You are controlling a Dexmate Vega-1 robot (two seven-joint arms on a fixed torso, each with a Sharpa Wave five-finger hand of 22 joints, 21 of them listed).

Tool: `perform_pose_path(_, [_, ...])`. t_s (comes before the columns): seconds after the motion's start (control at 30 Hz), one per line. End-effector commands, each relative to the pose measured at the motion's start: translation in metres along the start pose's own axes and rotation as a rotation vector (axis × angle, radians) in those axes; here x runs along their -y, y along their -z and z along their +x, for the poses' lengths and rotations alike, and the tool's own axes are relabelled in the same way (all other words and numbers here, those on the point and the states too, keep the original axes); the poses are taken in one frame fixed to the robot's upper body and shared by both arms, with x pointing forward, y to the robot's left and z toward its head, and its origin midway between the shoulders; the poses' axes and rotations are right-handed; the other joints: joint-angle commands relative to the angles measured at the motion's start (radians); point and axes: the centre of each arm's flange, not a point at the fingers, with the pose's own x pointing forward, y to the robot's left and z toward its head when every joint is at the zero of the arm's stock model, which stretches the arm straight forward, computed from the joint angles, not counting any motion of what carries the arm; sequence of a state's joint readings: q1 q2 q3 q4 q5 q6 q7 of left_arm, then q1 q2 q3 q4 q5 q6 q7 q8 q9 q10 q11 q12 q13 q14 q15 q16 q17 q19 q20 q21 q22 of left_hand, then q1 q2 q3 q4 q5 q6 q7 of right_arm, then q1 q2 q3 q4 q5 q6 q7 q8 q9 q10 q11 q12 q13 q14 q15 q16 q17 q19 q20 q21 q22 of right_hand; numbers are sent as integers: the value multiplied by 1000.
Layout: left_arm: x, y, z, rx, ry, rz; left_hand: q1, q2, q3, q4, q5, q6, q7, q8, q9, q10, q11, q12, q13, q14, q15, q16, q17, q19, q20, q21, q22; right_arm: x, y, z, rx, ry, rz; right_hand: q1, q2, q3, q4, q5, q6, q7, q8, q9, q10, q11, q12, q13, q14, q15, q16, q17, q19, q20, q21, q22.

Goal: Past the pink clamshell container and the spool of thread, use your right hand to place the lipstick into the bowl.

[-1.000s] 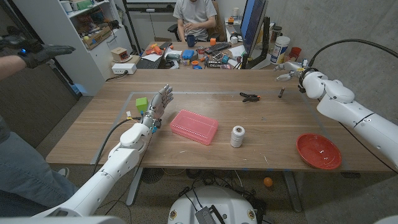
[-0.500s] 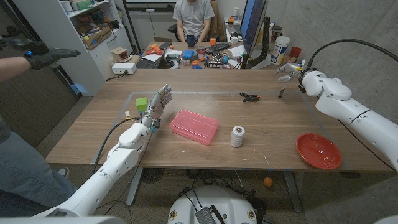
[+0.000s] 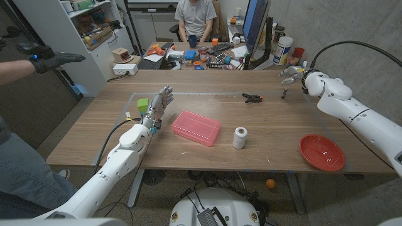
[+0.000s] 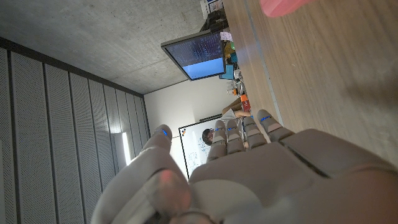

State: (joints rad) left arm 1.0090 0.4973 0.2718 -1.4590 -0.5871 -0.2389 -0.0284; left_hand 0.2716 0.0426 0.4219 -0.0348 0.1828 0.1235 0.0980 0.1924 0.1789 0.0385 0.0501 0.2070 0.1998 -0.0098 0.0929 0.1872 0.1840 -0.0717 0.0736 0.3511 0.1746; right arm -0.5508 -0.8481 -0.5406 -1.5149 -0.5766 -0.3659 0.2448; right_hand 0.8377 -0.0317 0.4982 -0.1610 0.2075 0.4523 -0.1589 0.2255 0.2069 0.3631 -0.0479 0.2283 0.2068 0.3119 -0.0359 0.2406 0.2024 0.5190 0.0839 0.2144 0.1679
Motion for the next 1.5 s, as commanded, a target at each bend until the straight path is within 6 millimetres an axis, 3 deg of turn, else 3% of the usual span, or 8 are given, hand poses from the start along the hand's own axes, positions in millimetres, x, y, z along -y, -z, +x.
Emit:
perform_pose_path(0.03, [0,0,-2,-4,-6,3,-3,6,0,-6,-4,7,-5,0,3,0,3,4,2,1,6,4,1,0,9,-2,2,-10,6,8,-30,-28,7,10,0,4,6,6,8,-2,6,4,15,5,1,4,12,-5,7,6,16,-7,-1,3])
perform_pose_path(0.77, [3,3,-6,-21,2,11,-7,8,-1,-10,-4,10,-5,-1,3,1,5,5,1,2,8,5,1,1,11,-11,2,-32,16,20,-59,-58,25,23,8,14,7,9,37,-12,12,4,35,-11,3,4,25,-20,8,10,34,-18,-2,3])
perform_pose_path(1.13, [4,2,-6,-32,4,19,-10,9,-1,-12,-4,10,-7,-1,3,1,5,5,1,3,7,5,1,3,13,-15,2,-40,18,26,-72,-49,34,39,19,12,5,7,67,-12,19,4,59,-20,8,4,52,-31,21,15,55,-36,1,4])
perform_pose_path(1.5, [2,3,-8,-36,-6,13,-12,9,-1,-13,-4,11,-6,-1,3,1,5,5,0,4,8,6,1,3,13,-19,2,-46,18,30,-88,-53,22,79,34,6,-3,6,114,-18,29,4,89,-25,11,4,88,-37,40,21,110,-62,14,6])
